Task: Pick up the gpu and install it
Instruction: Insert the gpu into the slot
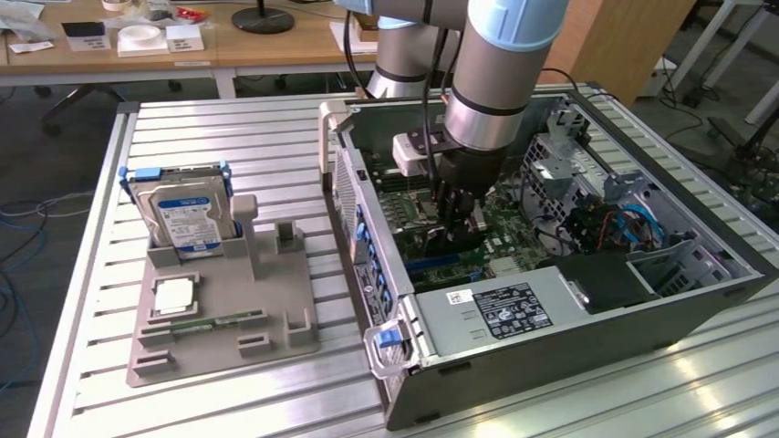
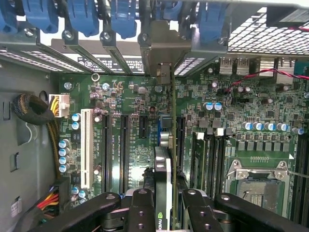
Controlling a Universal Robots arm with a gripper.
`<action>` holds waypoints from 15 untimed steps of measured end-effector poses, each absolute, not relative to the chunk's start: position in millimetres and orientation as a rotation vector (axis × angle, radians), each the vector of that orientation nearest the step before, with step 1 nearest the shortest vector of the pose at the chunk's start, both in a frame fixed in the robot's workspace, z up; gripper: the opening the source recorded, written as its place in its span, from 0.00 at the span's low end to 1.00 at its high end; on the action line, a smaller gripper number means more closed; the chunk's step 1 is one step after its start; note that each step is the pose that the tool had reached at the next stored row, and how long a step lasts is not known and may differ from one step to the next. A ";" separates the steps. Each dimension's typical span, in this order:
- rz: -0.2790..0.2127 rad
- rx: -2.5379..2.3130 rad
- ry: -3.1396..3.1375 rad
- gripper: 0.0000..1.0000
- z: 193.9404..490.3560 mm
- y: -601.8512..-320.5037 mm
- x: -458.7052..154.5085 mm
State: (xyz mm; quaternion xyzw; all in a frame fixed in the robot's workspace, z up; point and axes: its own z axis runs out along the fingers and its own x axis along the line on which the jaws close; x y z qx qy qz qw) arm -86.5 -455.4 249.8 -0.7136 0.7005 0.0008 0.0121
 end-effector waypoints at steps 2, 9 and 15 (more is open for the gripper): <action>0.002 -2.224 2.184 0.27 249.7 -455.8 -86.6; 0.002 -2.225 2.184 0.27 249.7 -457.8 -86.5; 0.001 -2.223 2.187 0.27 247.5 -458.4 -86.5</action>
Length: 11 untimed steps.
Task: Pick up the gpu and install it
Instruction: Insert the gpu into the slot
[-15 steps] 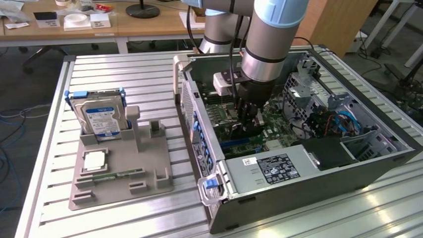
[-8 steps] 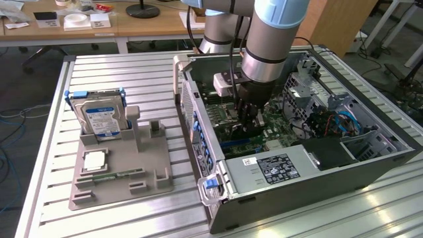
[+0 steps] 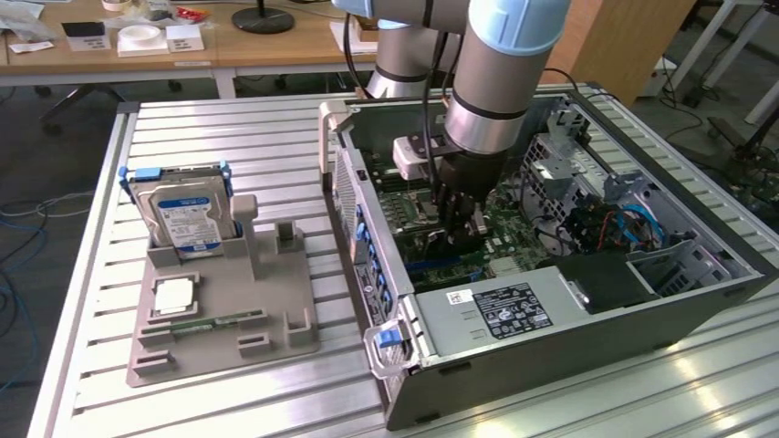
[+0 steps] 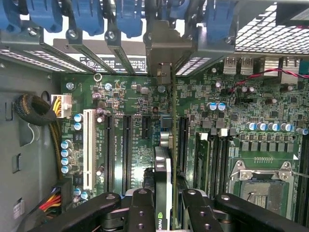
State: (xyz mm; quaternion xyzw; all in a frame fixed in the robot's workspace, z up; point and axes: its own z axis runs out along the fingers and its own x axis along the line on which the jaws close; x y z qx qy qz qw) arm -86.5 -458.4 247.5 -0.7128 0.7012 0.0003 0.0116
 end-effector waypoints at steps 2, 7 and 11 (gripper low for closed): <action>0.001 -2.220 2.190 0.27 246.6 -458.4 -86.5; 0.000 -2.215 2.197 0.27 245.4 -458.5 -86.5; -0.002 -2.215 2.198 0.27 245.2 -458.6 -86.5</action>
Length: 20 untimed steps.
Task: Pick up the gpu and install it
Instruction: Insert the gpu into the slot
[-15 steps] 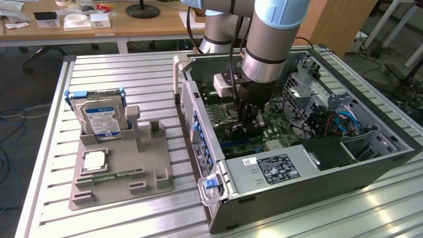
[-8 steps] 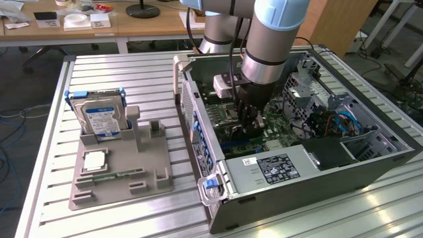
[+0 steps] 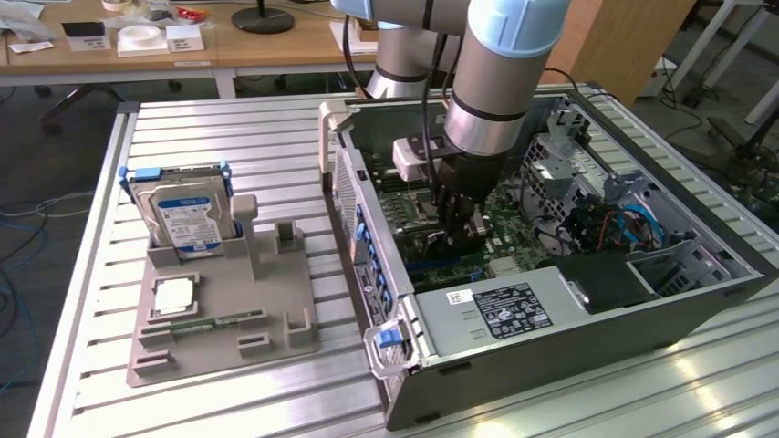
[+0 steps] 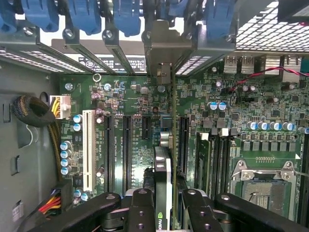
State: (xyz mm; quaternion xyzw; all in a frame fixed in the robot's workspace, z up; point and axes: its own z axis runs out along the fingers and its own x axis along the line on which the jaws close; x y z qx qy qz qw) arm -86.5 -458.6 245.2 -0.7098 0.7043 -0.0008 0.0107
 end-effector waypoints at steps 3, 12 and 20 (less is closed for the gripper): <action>-0.003 -2.215 2.198 0.27 245.3 -458.8 -86.5; -0.004 -2.215 2.199 0.27 248.7 -459.1 -86.5; -0.006 -2.215 2.201 0.27 246.6 -459.2 -86.7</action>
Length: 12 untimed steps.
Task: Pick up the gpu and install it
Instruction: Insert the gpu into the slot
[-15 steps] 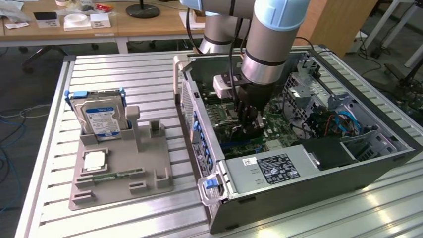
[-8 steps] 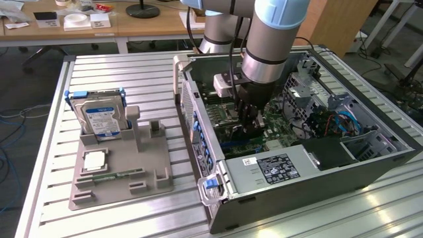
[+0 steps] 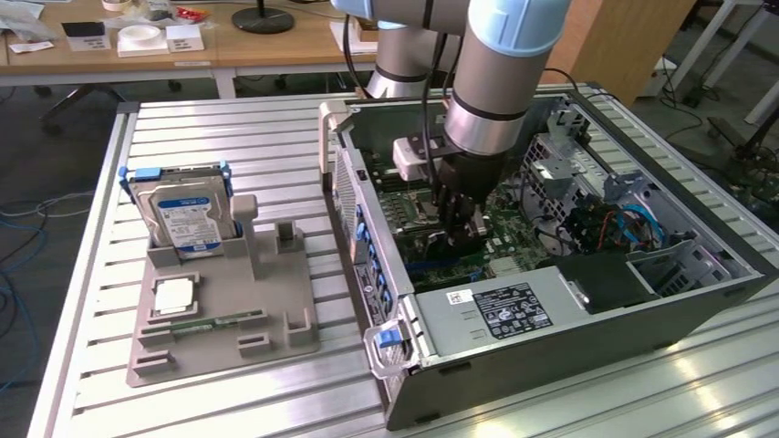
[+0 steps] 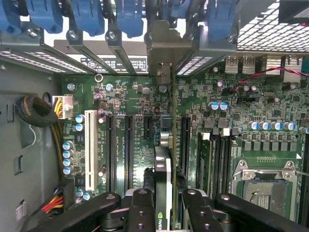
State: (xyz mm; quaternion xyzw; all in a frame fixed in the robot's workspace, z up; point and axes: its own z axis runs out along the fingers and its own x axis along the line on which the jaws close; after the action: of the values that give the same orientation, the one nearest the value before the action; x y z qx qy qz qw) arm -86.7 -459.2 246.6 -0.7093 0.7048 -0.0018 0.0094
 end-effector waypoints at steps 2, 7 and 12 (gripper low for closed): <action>-0.006 -2.215 2.201 0.27 245.4 -459.1 -86.8; -0.006 -2.215 2.201 0.27 243.3 -459.2 -86.9; -0.006 -2.215 2.201 0.27 242.6 -459.2 -87.2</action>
State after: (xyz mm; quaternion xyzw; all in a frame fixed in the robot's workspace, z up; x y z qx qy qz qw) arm -87.2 -459.2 242.6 -0.7093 0.7049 -0.0018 0.0097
